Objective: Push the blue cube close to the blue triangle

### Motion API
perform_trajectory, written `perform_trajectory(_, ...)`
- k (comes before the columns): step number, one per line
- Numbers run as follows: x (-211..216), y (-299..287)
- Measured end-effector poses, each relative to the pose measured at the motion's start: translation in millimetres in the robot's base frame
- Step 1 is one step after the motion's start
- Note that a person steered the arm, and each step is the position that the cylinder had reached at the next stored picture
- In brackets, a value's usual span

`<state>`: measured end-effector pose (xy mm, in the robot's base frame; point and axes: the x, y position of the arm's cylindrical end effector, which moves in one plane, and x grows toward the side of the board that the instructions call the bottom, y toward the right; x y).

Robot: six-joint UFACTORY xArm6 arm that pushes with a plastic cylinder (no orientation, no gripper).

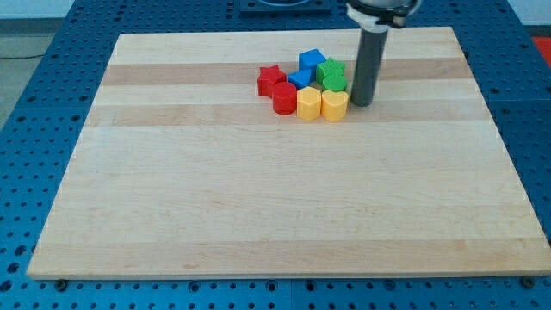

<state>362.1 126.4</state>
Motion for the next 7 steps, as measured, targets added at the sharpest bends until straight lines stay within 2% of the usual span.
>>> perform_trajectory(1,-47.7,23.9)
perform_trajectory(2,-103.0,-5.0)
perform_trajectory(4,-106.2,-76.7)
perform_trajectory(5,-92.2,-81.8)
perform_trajectory(7,-93.4,-81.3)
